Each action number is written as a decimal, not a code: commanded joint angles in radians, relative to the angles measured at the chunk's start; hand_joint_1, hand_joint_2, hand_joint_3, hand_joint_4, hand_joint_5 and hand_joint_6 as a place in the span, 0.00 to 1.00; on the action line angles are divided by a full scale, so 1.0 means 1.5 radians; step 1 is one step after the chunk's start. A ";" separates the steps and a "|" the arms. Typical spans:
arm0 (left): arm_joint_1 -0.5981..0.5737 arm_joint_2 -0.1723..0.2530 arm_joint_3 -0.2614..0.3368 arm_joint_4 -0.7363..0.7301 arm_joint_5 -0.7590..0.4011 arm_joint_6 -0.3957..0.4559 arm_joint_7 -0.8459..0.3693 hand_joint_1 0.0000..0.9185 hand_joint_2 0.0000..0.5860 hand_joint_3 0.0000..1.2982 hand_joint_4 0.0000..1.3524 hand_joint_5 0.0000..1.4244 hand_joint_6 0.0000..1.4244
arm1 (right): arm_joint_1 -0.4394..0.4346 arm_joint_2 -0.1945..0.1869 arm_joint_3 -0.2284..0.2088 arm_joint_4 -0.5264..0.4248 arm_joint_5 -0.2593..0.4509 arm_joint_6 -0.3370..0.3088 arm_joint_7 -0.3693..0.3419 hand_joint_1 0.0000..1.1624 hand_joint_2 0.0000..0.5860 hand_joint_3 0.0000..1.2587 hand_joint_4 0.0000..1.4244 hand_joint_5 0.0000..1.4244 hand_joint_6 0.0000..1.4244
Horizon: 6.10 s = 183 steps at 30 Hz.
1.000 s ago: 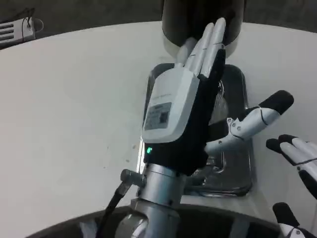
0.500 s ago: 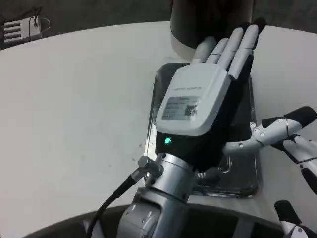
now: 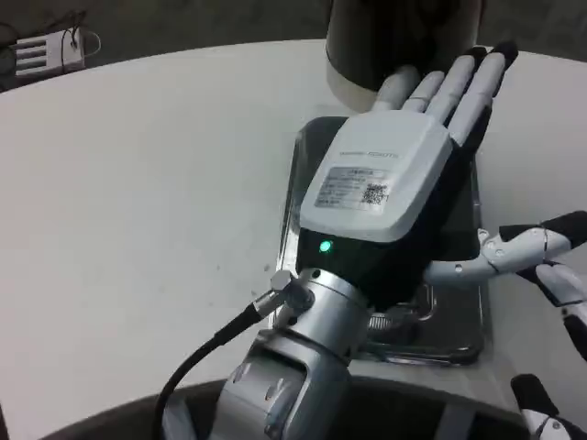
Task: Grasp the cup under the faucet to collect the drink, then remove the cup.
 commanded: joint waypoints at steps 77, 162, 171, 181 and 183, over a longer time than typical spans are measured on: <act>0.129 0.015 0.035 -0.112 0.007 -0.048 0.166 0.00 0.25 0.00 0.00 0.07 0.00 | -0.192 -0.005 0.146 0.140 0.106 0.111 0.084 0.27 0.57 0.00 0.05 0.10 0.18; 0.688 0.086 0.196 -0.235 -0.107 -0.282 0.279 0.00 0.24 0.07 0.00 0.16 0.09 | -0.549 0.058 0.260 0.436 0.229 0.189 0.106 0.55 0.35 0.00 0.04 0.10 0.19; 0.707 0.088 0.214 -0.248 -0.117 -0.286 0.277 0.00 0.24 0.09 0.00 0.16 0.09 | -0.566 0.069 0.267 0.441 0.242 0.196 0.109 0.54 0.33 0.00 0.04 0.10 0.19; 0.729 0.085 0.230 -0.264 -0.124 -0.290 0.273 0.00 0.25 0.11 0.00 0.17 0.09 | -0.579 0.078 0.269 0.457 0.236 0.219 0.099 0.54 0.31 0.00 0.04 0.10 0.18; 0.733 0.085 0.234 -0.268 -0.126 -0.290 0.271 0.00 0.25 0.11 0.00 0.17 0.09 | -0.587 0.080 0.268 0.467 0.236 0.226 0.094 0.54 0.30 0.00 0.03 0.09 0.17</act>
